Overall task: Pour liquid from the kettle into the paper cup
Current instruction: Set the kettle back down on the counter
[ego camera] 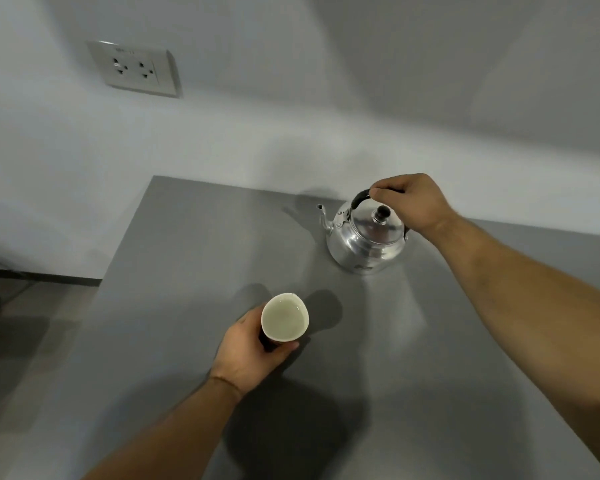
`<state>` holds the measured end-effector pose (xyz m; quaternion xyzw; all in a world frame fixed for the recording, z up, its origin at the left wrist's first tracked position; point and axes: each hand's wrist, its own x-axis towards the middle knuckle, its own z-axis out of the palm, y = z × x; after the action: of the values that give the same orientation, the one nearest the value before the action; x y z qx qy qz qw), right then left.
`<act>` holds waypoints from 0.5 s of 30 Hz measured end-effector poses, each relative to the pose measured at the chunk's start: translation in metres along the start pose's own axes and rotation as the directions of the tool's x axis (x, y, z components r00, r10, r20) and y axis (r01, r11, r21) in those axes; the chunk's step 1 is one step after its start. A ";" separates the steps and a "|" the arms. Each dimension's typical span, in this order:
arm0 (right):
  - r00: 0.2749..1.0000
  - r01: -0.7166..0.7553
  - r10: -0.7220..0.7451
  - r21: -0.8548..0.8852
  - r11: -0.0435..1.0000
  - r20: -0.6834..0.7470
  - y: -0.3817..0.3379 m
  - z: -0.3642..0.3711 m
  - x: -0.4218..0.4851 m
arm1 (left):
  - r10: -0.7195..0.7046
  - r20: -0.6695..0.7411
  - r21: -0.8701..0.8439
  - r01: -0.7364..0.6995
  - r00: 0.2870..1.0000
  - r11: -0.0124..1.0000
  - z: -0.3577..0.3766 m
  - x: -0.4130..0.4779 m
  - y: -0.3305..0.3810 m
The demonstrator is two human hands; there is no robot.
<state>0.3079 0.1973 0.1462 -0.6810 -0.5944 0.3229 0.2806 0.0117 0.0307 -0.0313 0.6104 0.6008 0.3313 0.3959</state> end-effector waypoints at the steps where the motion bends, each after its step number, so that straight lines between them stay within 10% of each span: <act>1: 1.000 -0.003 0.003 -0.004 1.000 -0.010 0.000 0.000 0.007 | 0.003 -0.001 -0.004 -0.003 1.000 1.000 0.000 0.000 0.000; 15: 0.997 0.008 -0.014 -0.066 0.998 -0.082 0.001 0.004 0.052 | 0.033 0.016 -0.004 -0.033 0.999 0.999 -0.004 -0.002 0.006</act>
<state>0.3094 0.2483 0.1377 -0.6992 -0.5963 0.2732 0.2844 0.0112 0.0297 -0.0244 0.6222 0.5868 0.3338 0.3963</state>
